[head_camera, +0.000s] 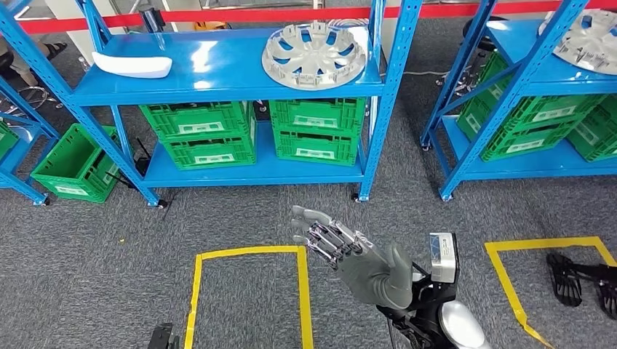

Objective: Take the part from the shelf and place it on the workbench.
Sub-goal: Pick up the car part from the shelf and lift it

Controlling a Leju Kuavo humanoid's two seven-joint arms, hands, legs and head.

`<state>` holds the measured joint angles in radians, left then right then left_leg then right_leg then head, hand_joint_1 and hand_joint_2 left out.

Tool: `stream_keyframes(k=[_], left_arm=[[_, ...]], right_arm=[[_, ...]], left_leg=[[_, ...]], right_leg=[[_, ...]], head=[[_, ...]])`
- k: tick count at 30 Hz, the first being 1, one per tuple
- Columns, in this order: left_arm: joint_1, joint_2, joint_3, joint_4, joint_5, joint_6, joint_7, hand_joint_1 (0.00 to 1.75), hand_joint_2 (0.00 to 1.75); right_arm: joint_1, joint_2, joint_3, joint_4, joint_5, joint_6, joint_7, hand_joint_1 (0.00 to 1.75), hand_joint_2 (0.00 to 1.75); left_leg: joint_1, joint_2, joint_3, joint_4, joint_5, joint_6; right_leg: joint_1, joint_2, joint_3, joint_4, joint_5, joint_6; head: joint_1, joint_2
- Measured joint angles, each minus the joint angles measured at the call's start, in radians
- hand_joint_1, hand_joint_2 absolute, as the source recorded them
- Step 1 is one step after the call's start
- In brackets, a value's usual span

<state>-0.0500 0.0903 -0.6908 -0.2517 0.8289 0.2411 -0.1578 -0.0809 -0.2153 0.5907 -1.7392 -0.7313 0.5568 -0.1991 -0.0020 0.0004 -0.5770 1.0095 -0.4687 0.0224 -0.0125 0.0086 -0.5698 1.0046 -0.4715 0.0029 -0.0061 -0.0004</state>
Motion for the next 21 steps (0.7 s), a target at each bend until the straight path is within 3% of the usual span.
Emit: stream_keyframes(k=[2, 4, 7, 8, 9, 10, 11, 12, 13, 15, 18, 19, 21], left_arm=[[0.001, 0.002, 0.001, -0.001, 0.0, 0.001, 0.0, 0.0, 0.0], [0.002, 0.001, 0.001, -0.002, 0.0, 0.001, 0.0, 0.0, 0.0], [0.001, -0.001, 0.001, -0.002, -0.001, 0.001, -0.001, 0.0, 0.0], [0.002, -0.002, 0.001, -0.002, -0.002, 0.001, -0.001, 0.0, 0.0], [0.002, -0.002, 0.001, -0.002, -0.003, 0.001, -0.001, 0.0, 0.0], [0.002, -0.002, 0.001, -0.002, -0.006, 0.001, -0.001, 0.0, 0.0], [0.002, -0.002, 0.001, -0.003, -0.009, 0.001, -0.001, 0.0, 0.0], [0.002, -0.001, 0.0, -0.004, -0.011, 0.0, -0.001, 0.0, 0.0], [0.002, 0.0, 0.0, -0.006, -0.014, 0.0, -0.001, 0.0, 0.0], [0.001, 0.004, 0.0, -0.008, -0.016, 0.001, -0.001, 0.0, 0.0], [0.002, 0.008, 0.0, -0.012, -0.018, 0.004, 0.0, 0.0, 0.0], [0.002, 0.009, 0.0, -0.014, -0.018, 0.006, 0.0, 0.0, 0.0], [0.004, 0.011, 0.0, -0.018, -0.018, 0.009, 0.0, 0.0, 0.0]], right_arm=[[0.002, -0.001, 0.0, -0.002, 0.0, 0.001, -0.001, 0.0, 0.0], [0.002, -0.003, -0.001, -0.005, 0.0, 0.001, -0.002, 0.0, 0.0], [0.006, -0.008, -0.001, -0.006, 0.001, 0.001, -0.006, 0.0, 0.0], [0.008, -0.01, -0.001, -0.006, 0.002, 0.001, -0.008, 0.0, 0.0], [0.01, -0.012, -0.001, -0.006, 0.003, 0.001, -0.011, 0.0, 0.0], [0.012, -0.014, -0.002, -0.006, 0.006, 0.001, -0.014, 0.0, 0.0], [0.013, -0.016, -0.003, -0.007, 0.008, 0.001, -0.018, 0.0, 0.0], [0.015, -0.017, -0.004, -0.008, 0.01, 0.001, -0.02, 0.0, 0.0], [0.018, -0.018, -0.006, -0.01, 0.014, 0.002, -0.022, 0.0, 0.0], [0.026, -0.019, -0.008, -0.016, 0.019, 0.006, -0.024, 0.0, 0.0], [0.036, -0.019, -0.01, -0.027, 0.023, 0.013, -0.023, 0.0, 0.0], [0.038, -0.018, -0.011, -0.03, 0.023, 0.016, -0.023, 0.0, 0.0], [0.042, -0.016, -0.014, -0.035, 0.024, 0.02, -0.019, 0.0, 0.0]], left_leg=[[0.0, 0.0, 0.011, -0.018, 0.006, 0.007], [0.006, 0.002, 0.03, -0.043, 0.018, 0.015], [0.008, 0.003, 0.038, -0.052, 0.02, 0.02], [0.008, 0.002, 0.039, -0.052, 0.017, 0.02], [0.008, 0.001, 0.042, -0.051, 0.014, 0.018], [0.009, -0.001, 0.046, -0.05, 0.01, 0.015], [0.009, -0.002, 0.052, -0.048, 0.005, 0.011], [0.008, -0.003, 0.055, -0.042, -0.003, 0.005], [0.006, -0.003, 0.056, -0.036, -0.012, -0.001], [0.004, -0.003, 0.054, -0.026, -0.025, -0.012], [0.012, -0.002, 0.051, -0.014, -0.04, -0.025], [0.014, -0.001, 0.039, 0.013, -0.056, -0.03], [0.016, -0.001, -0.021, 0.129, -0.106, -0.041]], right_leg=[[0.001, -0.001, 0.0, -0.004, 0.0, 0.01], [0.002, -0.003, -0.018, 0.037, -0.02, 0.01], [-0.002, -0.004, -0.123, 0.232, -0.088, 0.004], [-0.004, -0.005, -0.153, 0.278, -0.097, 0.009], [-0.006, -0.005, -0.163, 0.285, -0.089, 0.017], [-0.009, -0.005, -0.151, 0.249, -0.065, 0.029], [-0.012, -0.007, -0.122, 0.18, -0.032, 0.04], [-0.013, -0.009, -0.089, 0.106, -0.001, 0.047], [-0.014, -0.01, -0.062, 0.047, 0.022, 0.046], [-0.009, -0.01, -0.04, 0.003, 0.034, 0.03], [-0.01, -0.006, -0.035, 0.003, 0.029, 0.007], [-0.012, -0.005, -0.031, 0.001, 0.027, 0.001], [-0.013, -0.005, -0.023, 0.001, 0.02, -0.01]], head=[[0.0, 0.0], [0.002, 0.0], [0.003, 0.0], [0.003, 0.0], [0.003, 0.0], [0.004, 0.0], [0.004, 0.0], [0.004, 0.0], [0.004, 0.0], [0.003, 0.0], [0.001, 0.0], [0.0, 0.0], [-0.001, 0.0]])
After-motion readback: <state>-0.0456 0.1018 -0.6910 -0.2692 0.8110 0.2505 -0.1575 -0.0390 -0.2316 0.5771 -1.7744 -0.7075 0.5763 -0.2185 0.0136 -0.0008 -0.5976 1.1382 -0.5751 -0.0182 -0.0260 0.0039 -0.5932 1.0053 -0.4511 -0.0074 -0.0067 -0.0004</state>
